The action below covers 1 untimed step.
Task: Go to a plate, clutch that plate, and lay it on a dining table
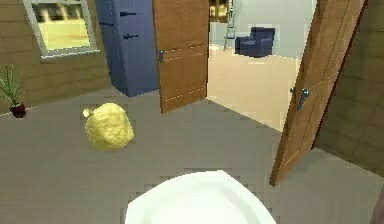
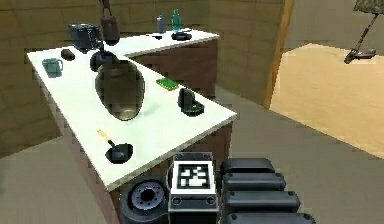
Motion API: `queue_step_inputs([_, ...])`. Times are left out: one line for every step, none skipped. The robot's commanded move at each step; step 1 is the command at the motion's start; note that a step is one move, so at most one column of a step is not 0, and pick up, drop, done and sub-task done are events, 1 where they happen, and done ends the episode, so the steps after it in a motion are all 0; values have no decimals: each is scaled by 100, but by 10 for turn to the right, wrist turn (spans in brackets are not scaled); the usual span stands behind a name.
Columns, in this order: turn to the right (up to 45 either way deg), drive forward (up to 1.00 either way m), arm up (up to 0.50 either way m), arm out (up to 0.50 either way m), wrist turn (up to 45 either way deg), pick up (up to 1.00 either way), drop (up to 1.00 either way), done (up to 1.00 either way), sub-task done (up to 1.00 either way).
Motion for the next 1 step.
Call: queue_step_inputs([30, 0, 0, 0, 0, 0, 0, 0, 0])
